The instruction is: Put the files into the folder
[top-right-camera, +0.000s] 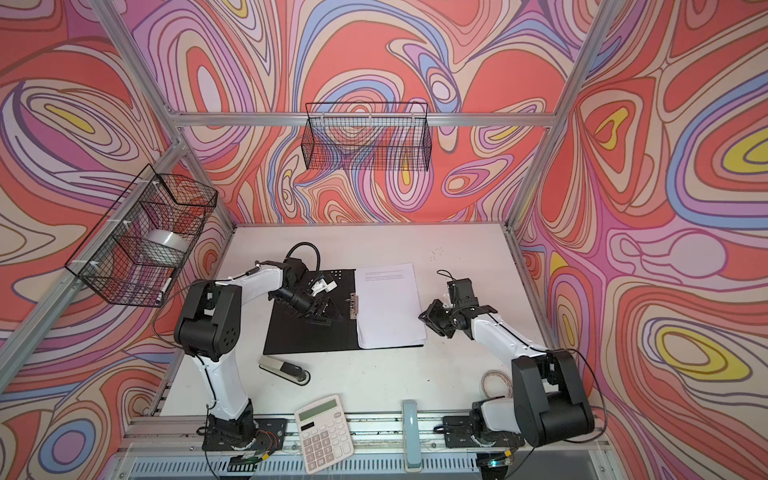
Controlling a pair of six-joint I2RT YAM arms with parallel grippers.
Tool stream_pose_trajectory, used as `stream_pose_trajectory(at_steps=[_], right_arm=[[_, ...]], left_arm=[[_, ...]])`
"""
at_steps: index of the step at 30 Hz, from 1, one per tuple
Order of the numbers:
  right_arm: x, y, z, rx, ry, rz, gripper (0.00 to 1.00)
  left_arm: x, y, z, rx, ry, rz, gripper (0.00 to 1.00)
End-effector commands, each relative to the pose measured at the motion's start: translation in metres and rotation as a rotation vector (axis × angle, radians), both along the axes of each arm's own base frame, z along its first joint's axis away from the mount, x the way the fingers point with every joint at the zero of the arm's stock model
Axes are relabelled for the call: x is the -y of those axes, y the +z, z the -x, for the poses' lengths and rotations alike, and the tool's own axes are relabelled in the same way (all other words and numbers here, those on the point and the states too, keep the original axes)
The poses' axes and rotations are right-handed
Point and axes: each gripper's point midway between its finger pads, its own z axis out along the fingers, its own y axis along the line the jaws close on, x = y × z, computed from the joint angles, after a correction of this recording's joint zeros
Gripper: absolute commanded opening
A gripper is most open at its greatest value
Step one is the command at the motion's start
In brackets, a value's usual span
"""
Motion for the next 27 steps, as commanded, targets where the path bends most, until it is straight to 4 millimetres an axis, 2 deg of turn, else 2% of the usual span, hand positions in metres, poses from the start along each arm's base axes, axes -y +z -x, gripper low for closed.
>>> stream_pose_trajectory(at_steps=[1, 9, 16, 27], right_arm=[[-0.002, -0.005, -0.002, 0.023, 0.014, -0.02, 0.35], [-0.005, -0.016, -0.002, 0.007, 0.044, -0.028, 0.35], [0.005, -0.021, 0.001, -0.014, 0.061, 0.054, 0.35], [0.005, -0.024, -0.003, -0.024, 0.114, 0.088, 0.36]], left_arm=[[0.007, 0.015, -0.004, 0.054, 0.006, 0.073, 0.79], [0.008, 0.009, -0.007, 0.04, 0.035, 0.067, 0.8], [0.007, 0.005, -0.007, 0.028, 0.039, 0.058, 0.8], [0.001, -0.016, -0.009, 0.014, 0.106, -0.007, 0.81]])
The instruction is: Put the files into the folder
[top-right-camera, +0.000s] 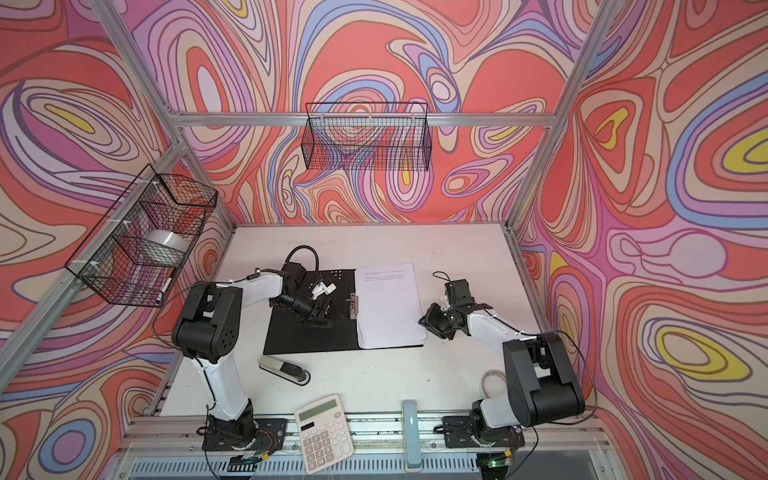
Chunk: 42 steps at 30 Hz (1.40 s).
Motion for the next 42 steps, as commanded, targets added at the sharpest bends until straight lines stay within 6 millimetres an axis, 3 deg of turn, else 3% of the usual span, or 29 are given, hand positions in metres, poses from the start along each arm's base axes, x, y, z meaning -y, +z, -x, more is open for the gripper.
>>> stream_pose_trajectory(at_steps=[1, 21, 29, 32, 42], right_arm=[[0.001, -0.002, -0.004, 0.002, 0.028, 0.015, 0.36], [-0.01, -0.003, 0.005, -0.056, 0.124, -0.018, 0.35], [0.0, 0.025, -0.003, 0.003, 0.11, 0.044, 0.37], [0.006, 0.028, -0.005, 0.0, 0.085, 0.081, 0.39], [0.001, 0.005, -0.002, -0.052, 0.079, 0.045, 0.4]], left_arm=[[-0.002, -0.001, -0.007, 0.031, 0.032, -0.021, 0.81], [-0.024, -0.024, -0.016, 0.012, 0.21, -0.164, 0.81], [-0.031, -0.025, -0.021, 0.009, 0.246, -0.219, 0.81], [-0.037, -0.025, -0.023, 0.018, 0.274, -0.255, 0.81], [-0.042, -0.044, -0.015, -0.046, 0.291, -0.286, 0.81]])
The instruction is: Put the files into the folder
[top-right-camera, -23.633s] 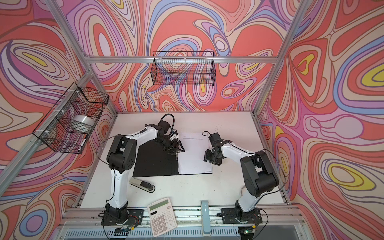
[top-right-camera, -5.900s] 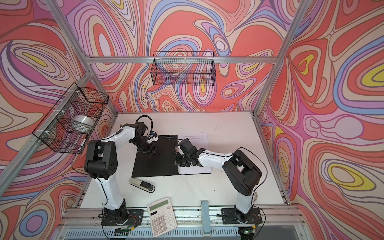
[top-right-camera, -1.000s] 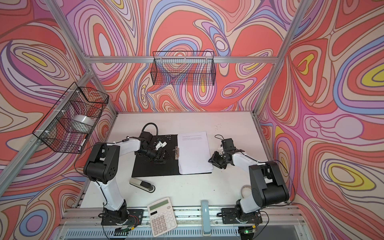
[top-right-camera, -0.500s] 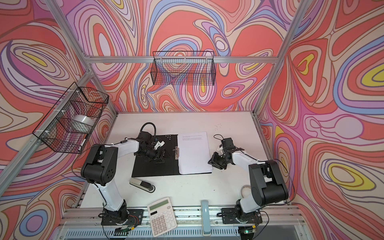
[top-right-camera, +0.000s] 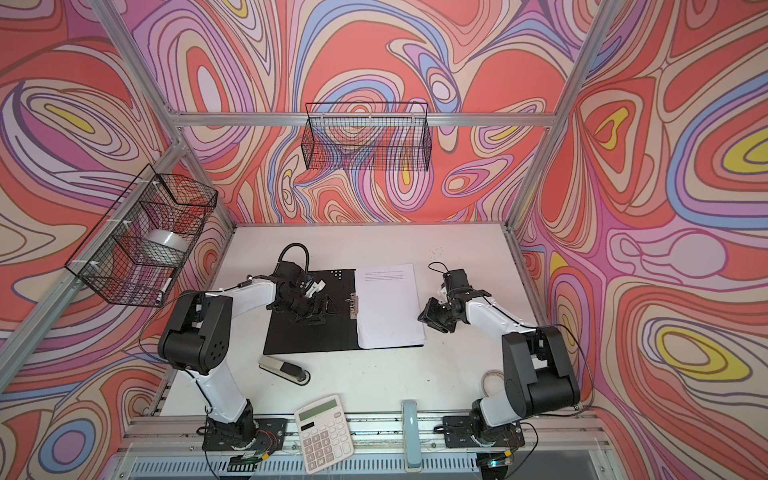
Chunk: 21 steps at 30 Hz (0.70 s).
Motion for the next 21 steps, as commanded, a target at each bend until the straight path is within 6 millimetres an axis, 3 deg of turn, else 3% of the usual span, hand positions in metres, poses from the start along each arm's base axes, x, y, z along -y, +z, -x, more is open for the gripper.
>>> stream_pose_trajectory(at_steps=[1, 11, 21], right_arm=[[0.001, -0.011, 0.004, -0.026, -0.014, -0.007, 0.41], [-0.005, -0.027, 0.013, -0.091, 0.004, -0.043, 0.41], [-0.016, -0.026, 0.018, -0.12, 0.03, -0.107, 0.41]], left_arm=[[-0.02, -0.034, 0.01, -0.069, 0.048, -0.11, 0.81], [-0.02, -0.048, 0.013, -0.139, 0.079, -0.097, 0.81], [-0.018, -0.065, 0.019, -0.22, 0.094, -0.081, 0.81]])
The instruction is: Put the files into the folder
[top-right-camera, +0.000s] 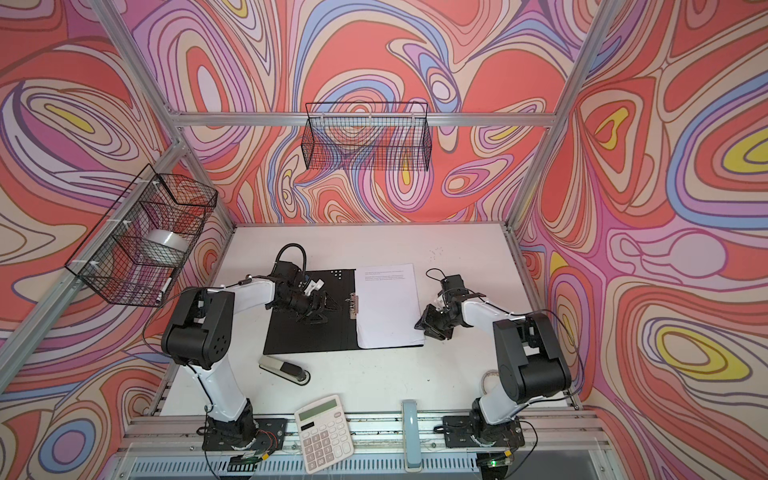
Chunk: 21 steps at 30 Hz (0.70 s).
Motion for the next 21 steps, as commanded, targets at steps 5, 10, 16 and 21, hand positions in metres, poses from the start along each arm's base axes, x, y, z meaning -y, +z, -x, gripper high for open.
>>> stream_pose_trajectory(at_steps=[5, 10, 16, 21], right_arm=[[-0.005, 0.005, 0.003, -0.012, 0.019, -0.037, 0.41], [-0.004, 0.009, 0.004, -0.015, 0.031, -0.027, 0.41], [0.017, 0.015, -0.005, 0.027, 0.001, 0.108, 0.43], [0.021, 0.038, -0.026, 0.122, -0.019, 0.136, 0.44]], left_arm=[[-0.023, -0.07, 0.029, -0.177, 0.03, -0.181, 0.81], [-0.022, -0.073, 0.03, -0.191, 0.028, -0.179, 0.81], [-0.036, -0.063, 0.028, -0.159, 0.031, -0.217, 0.8], [-0.047, -0.037, 0.016, -0.045, 0.058, -0.256, 0.8]])
